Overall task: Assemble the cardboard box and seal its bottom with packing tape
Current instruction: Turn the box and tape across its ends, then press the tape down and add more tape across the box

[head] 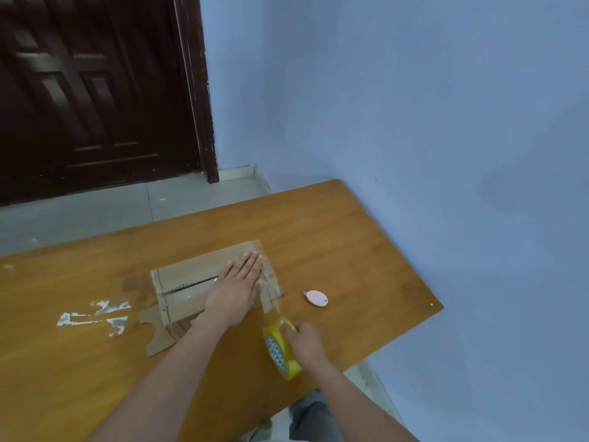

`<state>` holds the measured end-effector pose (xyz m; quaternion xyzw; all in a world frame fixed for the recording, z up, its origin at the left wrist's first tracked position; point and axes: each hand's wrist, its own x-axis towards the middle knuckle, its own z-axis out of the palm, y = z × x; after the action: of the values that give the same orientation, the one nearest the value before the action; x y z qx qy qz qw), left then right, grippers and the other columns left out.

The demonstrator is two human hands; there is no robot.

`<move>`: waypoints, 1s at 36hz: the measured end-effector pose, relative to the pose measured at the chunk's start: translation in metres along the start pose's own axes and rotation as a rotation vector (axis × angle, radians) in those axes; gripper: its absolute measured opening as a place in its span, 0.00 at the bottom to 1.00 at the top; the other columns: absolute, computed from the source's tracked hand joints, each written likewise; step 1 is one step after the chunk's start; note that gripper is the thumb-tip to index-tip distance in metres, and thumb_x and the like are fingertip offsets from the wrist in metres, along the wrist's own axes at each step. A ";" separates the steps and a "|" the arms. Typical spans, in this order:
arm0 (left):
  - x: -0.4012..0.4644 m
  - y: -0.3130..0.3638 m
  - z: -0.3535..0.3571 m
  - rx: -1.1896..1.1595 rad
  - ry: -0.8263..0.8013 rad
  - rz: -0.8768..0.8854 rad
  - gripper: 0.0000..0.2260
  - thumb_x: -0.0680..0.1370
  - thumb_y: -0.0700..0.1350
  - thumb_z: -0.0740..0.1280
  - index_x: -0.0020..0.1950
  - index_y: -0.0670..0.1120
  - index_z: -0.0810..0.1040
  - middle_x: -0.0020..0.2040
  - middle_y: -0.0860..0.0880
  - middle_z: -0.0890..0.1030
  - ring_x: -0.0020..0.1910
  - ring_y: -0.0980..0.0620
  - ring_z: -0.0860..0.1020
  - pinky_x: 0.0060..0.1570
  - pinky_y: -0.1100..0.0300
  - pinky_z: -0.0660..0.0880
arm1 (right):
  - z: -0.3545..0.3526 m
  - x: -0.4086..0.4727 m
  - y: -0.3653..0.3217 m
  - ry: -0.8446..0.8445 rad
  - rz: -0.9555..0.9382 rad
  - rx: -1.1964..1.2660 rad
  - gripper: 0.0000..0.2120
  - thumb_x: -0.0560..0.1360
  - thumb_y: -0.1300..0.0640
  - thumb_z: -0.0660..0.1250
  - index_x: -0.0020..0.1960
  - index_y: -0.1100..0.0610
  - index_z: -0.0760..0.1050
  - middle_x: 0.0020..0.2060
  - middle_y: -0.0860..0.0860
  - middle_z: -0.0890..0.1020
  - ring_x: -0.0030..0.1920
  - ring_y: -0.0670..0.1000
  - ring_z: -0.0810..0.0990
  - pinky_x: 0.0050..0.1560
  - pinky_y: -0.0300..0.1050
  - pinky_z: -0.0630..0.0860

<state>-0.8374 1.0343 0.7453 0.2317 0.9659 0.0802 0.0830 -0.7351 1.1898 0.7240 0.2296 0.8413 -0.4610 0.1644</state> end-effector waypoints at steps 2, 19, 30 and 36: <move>-0.002 0.000 -0.003 -0.016 0.000 0.006 0.24 0.83 0.54 0.41 0.77 0.48 0.38 0.77 0.53 0.40 0.76 0.56 0.39 0.74 0.57 0.40 | 0.001 0.002 -0.005 -0.001 0.011 -0.065 0.21 0.78 0.45 0.60 0.31 0.53 0.62 0.27 0.47 0.67 0.30 0.48 0.67 0.33 0.44 0.62; -0.033 0.028 0.010 0.011 0.275 0.058 0.28 0.76 0.57 0.64 0.70 0.41 0.70 0.71 0.43 0.69 0.71 0.42 0.66 0.70 0.44 0.60 | 0.010 0.007 0.000 -0.052 0.033 -0.060 0.28 0.81 0.42 0.44 0.62 0.59 0.73 0.59 0.56 0.78 0.60 0.56 0.75 0.59 0.46 0.69; -0.032 0.027 0.025 0.150 0.054 -0.063 0.53 0.65 0.78 0.51 0.71 0.45 0.28 0.74 0.47 0.30 0.73 0.47 0.29 0.70 0.46 0.29 | -0.002 0.021 0.005 -0.069 0.091 0.118 0.27 0.82 0.42 0.43 0.65 0.57 0.72 0.60 0.55 0.77 0.62 0.55 0.74 0.59 0.45 0.66; -0.033 0.028 0.022 0.116 0.062 -0.052 0.54 0.64 0.78 0.53 0.74 0.45 0.35 0.75 0.48 0.36 0.74 0.47 0.32 0.71 0.48 0.32 | -0.038 0.061 0.013 0.235 0.070 -0.196 0.20 0.79 0.56 0.61 0.68 0.61 0.63 0.65 0.61 0.67 0.61 0.61 0.70 0.56 0.48 0.68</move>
<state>-0.7918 1.0464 0.7338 0.2084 0.9767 0.0290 0.0413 -0.7820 1.2426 0.7045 0.2941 0.8871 -0.3406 0.1024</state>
